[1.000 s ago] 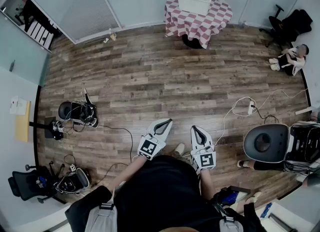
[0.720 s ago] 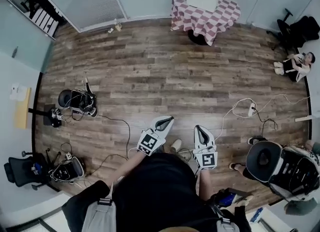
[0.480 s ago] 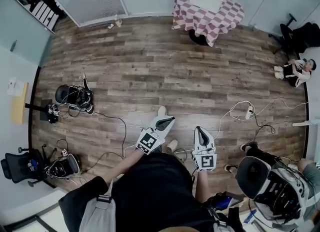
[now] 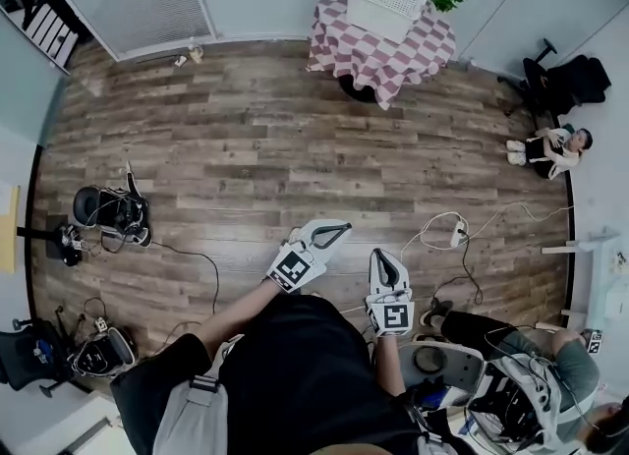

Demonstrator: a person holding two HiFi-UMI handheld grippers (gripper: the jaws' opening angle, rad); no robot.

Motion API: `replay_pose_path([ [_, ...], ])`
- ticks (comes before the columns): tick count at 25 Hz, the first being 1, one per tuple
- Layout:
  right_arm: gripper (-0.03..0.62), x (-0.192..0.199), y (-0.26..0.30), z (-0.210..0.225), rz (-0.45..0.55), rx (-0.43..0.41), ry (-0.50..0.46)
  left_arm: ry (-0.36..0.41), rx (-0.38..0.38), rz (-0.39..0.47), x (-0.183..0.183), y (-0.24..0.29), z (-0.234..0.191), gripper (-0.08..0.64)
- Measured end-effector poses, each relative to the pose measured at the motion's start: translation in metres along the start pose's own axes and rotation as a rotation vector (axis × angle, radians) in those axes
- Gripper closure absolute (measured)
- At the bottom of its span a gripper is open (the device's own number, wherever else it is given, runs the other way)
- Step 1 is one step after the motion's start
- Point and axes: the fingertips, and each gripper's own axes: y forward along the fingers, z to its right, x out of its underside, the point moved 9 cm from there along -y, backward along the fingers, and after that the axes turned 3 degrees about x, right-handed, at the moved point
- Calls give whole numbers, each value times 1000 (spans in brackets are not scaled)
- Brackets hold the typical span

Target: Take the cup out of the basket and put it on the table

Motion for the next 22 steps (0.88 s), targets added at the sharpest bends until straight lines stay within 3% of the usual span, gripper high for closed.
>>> replay_pose_path([
  [4, 580, -25, 58, 3, -41, -38, -32, -10, -10, 14, -6, 10, -53, 554],
  [12, 580, -41, 163, -4, -50, -162, -69, -55, -71, -38, 8, -6, -144, 554],
  [22, 580, -44, 227, 20, -49, -185, -56, -33, -56, -87, 8, 32, -209, 554],
])
